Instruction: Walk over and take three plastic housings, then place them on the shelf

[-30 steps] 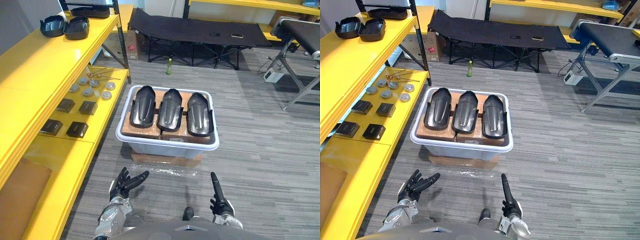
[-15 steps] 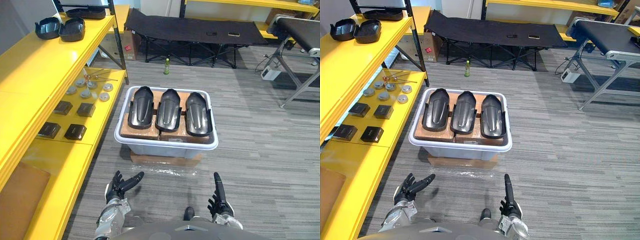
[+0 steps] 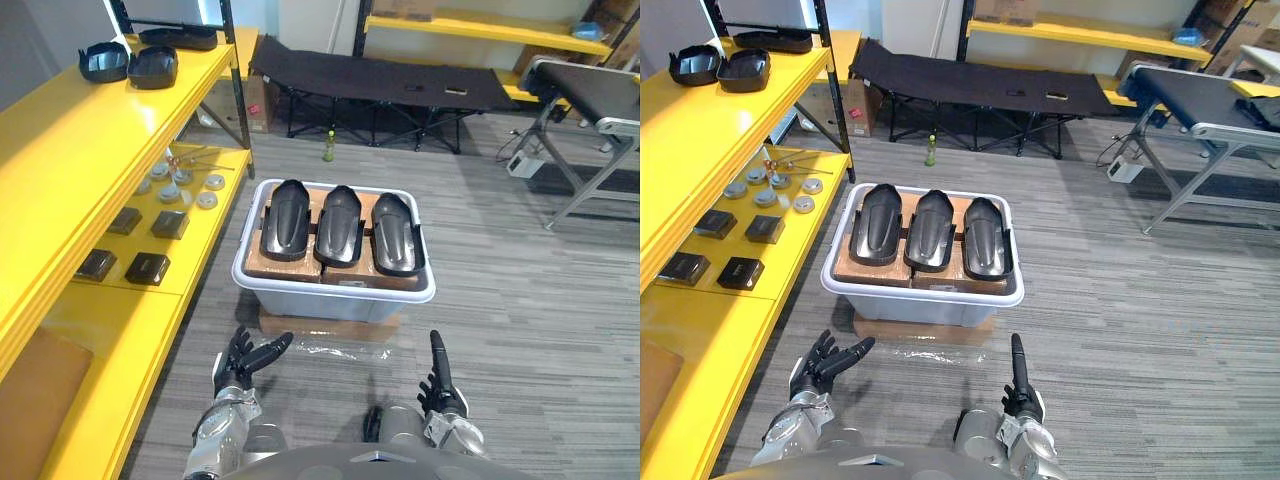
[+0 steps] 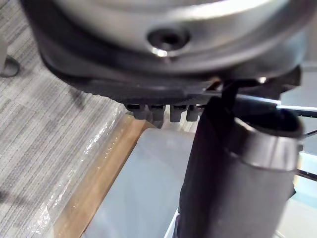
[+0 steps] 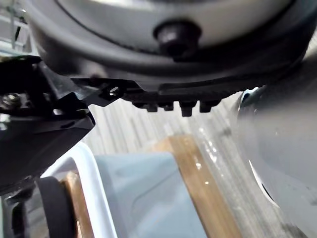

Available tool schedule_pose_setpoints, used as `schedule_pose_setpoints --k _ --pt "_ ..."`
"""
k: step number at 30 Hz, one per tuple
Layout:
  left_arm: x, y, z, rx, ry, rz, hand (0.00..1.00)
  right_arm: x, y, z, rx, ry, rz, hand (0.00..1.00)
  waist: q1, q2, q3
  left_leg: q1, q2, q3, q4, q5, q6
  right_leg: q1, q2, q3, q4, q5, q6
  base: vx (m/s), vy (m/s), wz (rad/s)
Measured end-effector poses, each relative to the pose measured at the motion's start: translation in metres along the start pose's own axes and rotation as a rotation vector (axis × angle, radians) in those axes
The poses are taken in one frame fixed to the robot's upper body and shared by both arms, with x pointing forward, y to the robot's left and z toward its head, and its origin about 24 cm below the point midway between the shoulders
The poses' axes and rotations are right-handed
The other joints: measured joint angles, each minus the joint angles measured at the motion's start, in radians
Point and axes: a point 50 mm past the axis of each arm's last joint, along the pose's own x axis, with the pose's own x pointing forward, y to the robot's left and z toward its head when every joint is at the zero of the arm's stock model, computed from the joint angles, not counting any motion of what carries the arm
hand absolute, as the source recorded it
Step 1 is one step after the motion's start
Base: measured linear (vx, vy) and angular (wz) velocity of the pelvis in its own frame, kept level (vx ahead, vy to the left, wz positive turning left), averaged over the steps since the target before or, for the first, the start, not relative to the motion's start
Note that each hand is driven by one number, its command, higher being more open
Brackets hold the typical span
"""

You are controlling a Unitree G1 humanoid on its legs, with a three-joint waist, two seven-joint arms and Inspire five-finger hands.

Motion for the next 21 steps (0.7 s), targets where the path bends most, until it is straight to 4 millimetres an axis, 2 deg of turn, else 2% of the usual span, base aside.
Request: schedule_pose_setpoints --k 1,2,3,4,6,7,8,9,10,11,12,13,14,15,16,17,18,20,21 --pt "0.000 0.000 -0.001 0.004 0.003 -0.001 1.00 -0.001 -0.004 -0.003 -0.024 0.009 -0.009 1.00 -0.006 -0.007 -0.001 0.007 -0.002 -0.032 0.002 -0.006 -0.019 0.024 0.004 0.002 -0.020 0.068 -0.012 0.14 -0.227 0.63" --pt "0.000 0.000 -0.001 0.005 0.005 -0.001 1.00 -0.002 -0.007 -0.004 -0.026 0.011 -0.018 1.00 -0.010 0.004 0.004 0.017 0.003 -0.049 -0.005 -0.007 -0.031 0.037 0.009 -0.010 -0.015 0.079 -0.023 0.19 -0.226 0.63" --pt "-0.001 -0.003 -0.003 -0.007 0.011 -0.004 1.00 -0.002 -0.012 -0.002 -0.034 0.008 -0.028 1.00 -0.014 0.032 0.000 0.026 0.022 -0.063 -0.020 0.000 -0.049 0.050 0.029 -0.033 -0.016 0.065 -0.039 0.30 -0.214 0.37" --pt "-0.002 -0.005 -0.006 -0.014 0.017 -0.008 1.00 0.000 -0.013 0.005 -0.059 -0.013 -0.032 1.00 -0.011 0.068 -0.020 0.039 0.063 -0.068 -0.063 0.016 -0.072 0.053 0.067 -0.055 -0.012 0.048 -0.059 0.25 -0.166 0.23" --pt "-0.001 -0.005 -0.005 -0.015 0.014 -0.008 1.00 0.001 -0.013 0.008 -0.061 -0.023 -0.033 1.00 -0.014 0.079 -0.026 0.062 0.083 -0.066 -0.096 0.033 -0.089 0.052 0.081 -0.070 0.007 0.025 -0.071 0.21 -0.123 0.15" --pt "0.000 -0.006 -0.003 -0.015 0.011 -0.009 1.00 0.001 -0.008 0.011 -0.075 -0.041 -0.027 1.00 -0.018 0.074 -0.026 0.068 0.096 -0.068 -0.103 0.054 -0.113 0.054 0.087 -0.084 0.030 -0.014 -0.077 0.22 -0.154 0.25" --pt "0.000 -0.007 -0.002 -0.014 0.009 -0.014 1.00 0.000 -0.007 0.011 -0.076 -0.046 -0.026 1.00 -0.017 0.070 -0.025 0.059 0.101 -0.067 -0.081 0.060 -0.119 0.060 0.089 -0.092 0.033 -0.026 -0.081 0.22 -0.187 0.40" --pt "0.003 -0.012 0.001 -0.008 -0.001 -0.031 1.00 -0.001 -0.007 0.011 -0.077 -0.052 -0.029 1.00 -0.019 0.064 -0.024 0.000 0.112 -0.069 0.024 0.067 -0.119 0.080 0.092 -0.113 0.014 -0.039 -0.088 0.15 -0.183 0.40" --pt "0.004 -0.015 0.003 -0.003 -0.005 -0.043 1.00 -0.002 -0.008 0.011 -0.081 -0.059 -0.037 1.00 -0.017 0.054 -0.016 -0.072 0.124 -0.058 0.167 0.103 -0.114 0.115 0.095 -0.130 -0.027 -0.039 -0.087 0.15 -0.174 0.42" --pt "0.003 -0.015 0.003 -0.004 -0.004 -0.043 1.00 -0.003 -0.009 0.011 -0.081 -0.065 -0.043 1.00 -0.018 0.050 -0.010 -0.106 0.131 -0.046 0.237 0.132 -0.107 0.136 0.096 -0.133 -0.053 -0.031 -0.094 0.14 -0.147 0.25" --pt "0.003 -0.014 0.001 -0.004 0.003 -0.040 1.00 -0.004 -0.010 0.017 -0.083 -0.099 -0.055 1.00 -0.014 0.039 0.005 -0.148 0.153 -0.004 0.299 0.119 -0.102 0.173 0.095 -0.134 -0.093 -0.014 -0.093 0.11 -0.080 0.04" --pt "0.003 -0.014 0.000 -0.003 0.008 -0.038 1.00 -0.005 -0.010 0.020 -0.080 -0.124 -0.063 1.00 -0.016 0.048 0.008 -0.151 0.156 0.024 0.270 0.105 -0.103 0.184 0.093 -0.135 -0.104 -0.007 -0.092 0.10 -0.057 -0.12" --pt "0.002 -0.014 -0.004 -0.005 0.024 -0.038 1.00 -0.011 -0.015 0.029 -0.069 -0.201 -0.103 1.00 -0.022 0.057 0.010 -0.159 0.153 0.072 0.161 0.112 -0.095 0.182 0.093 -0.138 -0.122 0.002 -0.088 0.14 0.019 -0.20" --pt "0.003 -0.015 -0.004 -0.007 0.025 -0.043 1.00 -0.017 -0.017 0.048 -0.051 -0.313 -0.132 1.00 -0.040 0.081 0.019 -0.159 0.147 0.107 0.023 0.187 -0.072 0.178 0.098 -0.134 -0.129 0.010 -0.079 0.13 0.059 -0.22" --pt "0.004 -0.015 -0.003 -0.006 0.023 -0.042 1.00 -0.021 -0.017 0.057 -0.059 -0.368 -0.145 1.00 -0.050 0.091 0.026 -0.156 0.143 0.115 -0.017 0.207 -0.085 0.175 0.102 -0.129 -0.128 0.012 -0.075 0.17 0.114 -0.26" --pt "0.006 -0.011 -0.001 0.006 0.025 -0.028 1.00 -0.029 -0.014 0.067 -0.069 -0.445 -0.178 1.00 -0.059 0.081 0.031 -0.124 0.114 0.139 -0.072 0.221 -0.082 0.172 0.087 -0.110 -0.140 0.021 -0.061 0.12 0.095 -0.24" --pt "0.008 -0.009 0.002 0.014 0.016 -0.022 1.00 -0.038 -0.014 0.072 -0.068 -0.511 -0.203 1.00 -0.068 0.057 0.041 -0.105 0.086 0.155 -0.123 0.239 -0.076 0.167 0.070 -0.101 -0.153 0.027 -0.050 0.13 0.105 -0.21" --pt "0.008 -0.002 0.004 0.027 0.013 -0.001 1.00 -0.047 -0.018 0.073 -0.048 -0.561 -0.226 1.00 -0.073 0.035 0.037 -0.096 0.062 0.171 -0.163 0.253 -0.067 0.157 0.053 -0.091 -0.163 0.033 -0.043 0.09 0.066 -0.12" --pt "0.006 0.006 0.000 0.036 0.031 0.027 1.00 -0.053 -0.026 0.070 -0.030 -0.574 -0.264 1.00 -0.072 0.019 0.039 -0.066 0.049 0.188 -0.190 0.255 -0.064 0.165 0.045 -0.075 -0.164 0.033 -0.041 0.11 0.061 -0.21"
